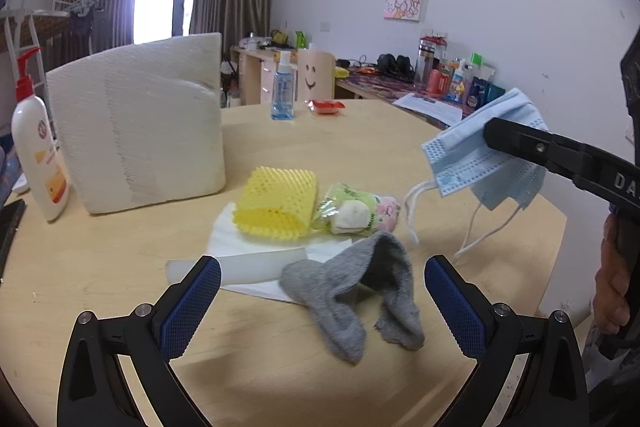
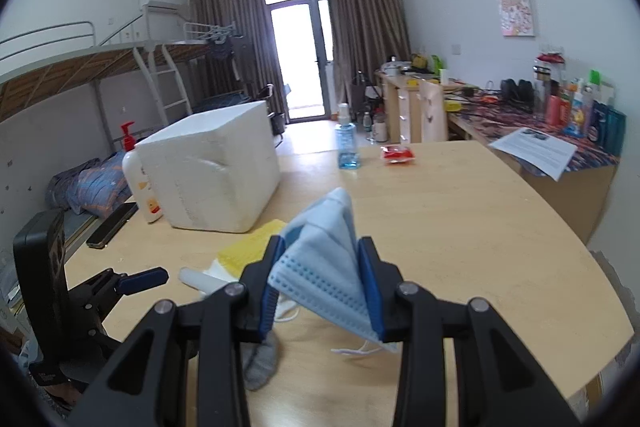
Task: Organize soft objects
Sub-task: 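Grasp the grey sock with the left tool while the right tool holds the mask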
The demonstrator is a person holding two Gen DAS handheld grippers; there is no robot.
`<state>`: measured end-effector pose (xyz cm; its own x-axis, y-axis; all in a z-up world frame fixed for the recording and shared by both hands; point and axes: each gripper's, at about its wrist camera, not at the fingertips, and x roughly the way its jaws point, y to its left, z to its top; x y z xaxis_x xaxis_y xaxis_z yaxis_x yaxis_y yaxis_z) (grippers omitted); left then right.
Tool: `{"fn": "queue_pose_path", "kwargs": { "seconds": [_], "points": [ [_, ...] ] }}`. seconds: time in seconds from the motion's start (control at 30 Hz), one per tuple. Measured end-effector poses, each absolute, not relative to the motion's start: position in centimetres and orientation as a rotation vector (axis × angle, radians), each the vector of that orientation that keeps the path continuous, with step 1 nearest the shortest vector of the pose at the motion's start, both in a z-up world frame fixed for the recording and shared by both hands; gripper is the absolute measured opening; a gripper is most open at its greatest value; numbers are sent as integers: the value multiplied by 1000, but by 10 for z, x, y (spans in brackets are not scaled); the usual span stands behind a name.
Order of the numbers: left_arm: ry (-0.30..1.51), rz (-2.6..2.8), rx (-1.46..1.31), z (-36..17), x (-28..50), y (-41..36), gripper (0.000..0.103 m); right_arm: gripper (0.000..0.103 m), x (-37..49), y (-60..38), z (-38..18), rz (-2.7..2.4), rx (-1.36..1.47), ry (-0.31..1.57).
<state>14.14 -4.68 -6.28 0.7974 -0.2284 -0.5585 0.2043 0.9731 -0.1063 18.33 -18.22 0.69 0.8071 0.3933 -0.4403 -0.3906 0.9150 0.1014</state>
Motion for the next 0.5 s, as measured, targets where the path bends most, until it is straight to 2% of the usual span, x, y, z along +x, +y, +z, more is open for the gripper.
{"fn": "queue_pose_path", "kwargs": {
  "seconds": [0.33,0.5],
  "points": [
    [646,-158,32,-71,160,-76,102,42,180,-206,-10,400,38,494],
    [661,-145,53,-75,164,-86,93,42,180,-217,-16,388,46,502]
  ]
}}
